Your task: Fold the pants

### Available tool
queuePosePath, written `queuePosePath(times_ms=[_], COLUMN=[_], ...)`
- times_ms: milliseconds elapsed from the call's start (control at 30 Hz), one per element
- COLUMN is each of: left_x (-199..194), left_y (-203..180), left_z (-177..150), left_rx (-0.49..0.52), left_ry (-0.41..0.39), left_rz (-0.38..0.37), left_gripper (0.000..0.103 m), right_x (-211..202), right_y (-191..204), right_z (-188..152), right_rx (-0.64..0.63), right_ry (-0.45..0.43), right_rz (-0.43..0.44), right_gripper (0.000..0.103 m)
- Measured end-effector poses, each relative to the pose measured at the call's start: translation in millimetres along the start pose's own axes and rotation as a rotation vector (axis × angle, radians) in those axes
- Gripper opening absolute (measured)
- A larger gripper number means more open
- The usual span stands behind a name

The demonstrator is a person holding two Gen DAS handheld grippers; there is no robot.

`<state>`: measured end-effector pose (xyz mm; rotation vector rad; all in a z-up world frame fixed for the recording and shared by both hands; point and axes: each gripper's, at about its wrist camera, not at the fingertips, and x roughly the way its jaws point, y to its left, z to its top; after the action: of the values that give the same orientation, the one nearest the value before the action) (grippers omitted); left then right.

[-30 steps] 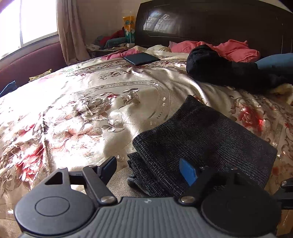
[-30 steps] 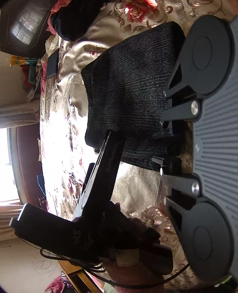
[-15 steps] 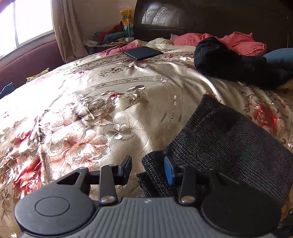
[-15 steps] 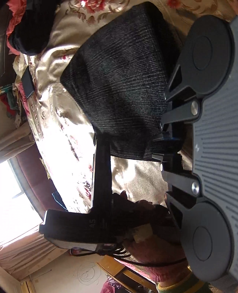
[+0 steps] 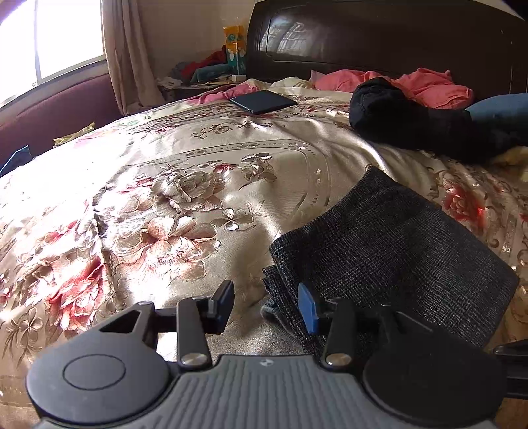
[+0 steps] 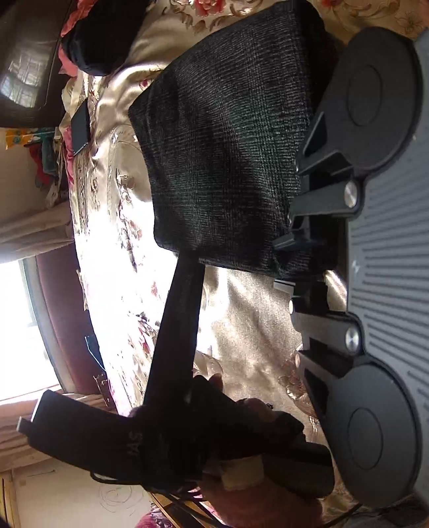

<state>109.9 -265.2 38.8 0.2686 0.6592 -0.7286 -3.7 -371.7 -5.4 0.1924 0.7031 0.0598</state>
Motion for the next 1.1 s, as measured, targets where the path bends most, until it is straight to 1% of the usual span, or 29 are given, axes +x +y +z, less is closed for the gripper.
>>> queuePosePath(times_ms=[100,167,200,233,267,333,467,533,567,600,633,700,767,833,867,900,967,1033,1100], left_x=[3,11,16,23,28,28,7,-10,-18,-30,-40,-59,-73,-83,-86,-90,-97,-103,-108], left_y=[-7,-15,-16,-16,-14,-5,2,1,0,-3,-9,-25,-45,-66,-75,-88,-107,-118,-121], left_z=[7,9,10,10,9,9,4,-3,-6,-12,-17,-26,-34,-40,-42,-44,-48,-54,-58], left_rx=[0.005,0.052,0.068,0.074,0.065,0.020,-0.008,-0.066,-0.100,-0.141,-0.173,-0.207,-0.232,-0.245,-0.240,-0.225,-0.201,-0.221,-0.271], left_ry=[-0.013,-0.016,-0.009,0.008,0.025,0.028,0.010,0.008,0.004,-0.005,-0.012,-0.022,-0.024,-0.016,-0.012,-0.012,-0.013,-0.004,0.010], left_rz=[-0.016,-0.004,0.003,0.013,0.020,0.022,0.046,0.069,0.062,0.041,0.024,-0.010,-0.043,-0.063,-0.065,-0.053,-0.019,-0.009,-0.035], left_gripper=[0.055,0.056,0.058,0.062,0.069,0.077,0.077,0.076,0.076,0.076,0.076,0.078,0.087,0.089,0.090,0.090,0.094,0.096,0.096], right_x=[-13,-15,-15,-17,-18,-22,-33,-43,-47,-52,-56,-67,-82,-98,-106,-113,-126,-136,-143], right_y=[7,13,16,17,17,12,-2,-13,-18,-25,-35,-51,-66,-78,-82,-86,-89,-88,-82], right_z=[-2,-5,-7,-10,-11,-14,-21,-25,-27,-28,-28,-28,-27,-25,-24,-23,-23,-25,-29], right_rx=[-0.004,-0.008,-0.006,0.000,0.009,0.051,0.103,0.119,0.122,0.129,0.141,0.164,0.180,0.184,0.186,0.189,0.185,0.165,0.153], right_ry=[-0.008,0.015,0.029,0.027,0.022,0.016,0.014,0.007,0.006,0.003,0.003,0.011,0.008,0.002,-0.001,0.001,0.002,0.001,0.000], right_rz=[0.044,0.096,0.104,0.102,0.103,0.102,0.046,-0.004,-0.028,-0.052,-0.080,-0.122,-0.164,-0.201,-0.213,-0.220,-0.226,-0.235,-0.233], right_gripper=[0.027,0.024,0.024,0.024,0.024,0.025,0.026,0.026,0.026,0.026,0.026,0.026,0.027,0.027,0.027,0.027,0.027,0.027,0.027])
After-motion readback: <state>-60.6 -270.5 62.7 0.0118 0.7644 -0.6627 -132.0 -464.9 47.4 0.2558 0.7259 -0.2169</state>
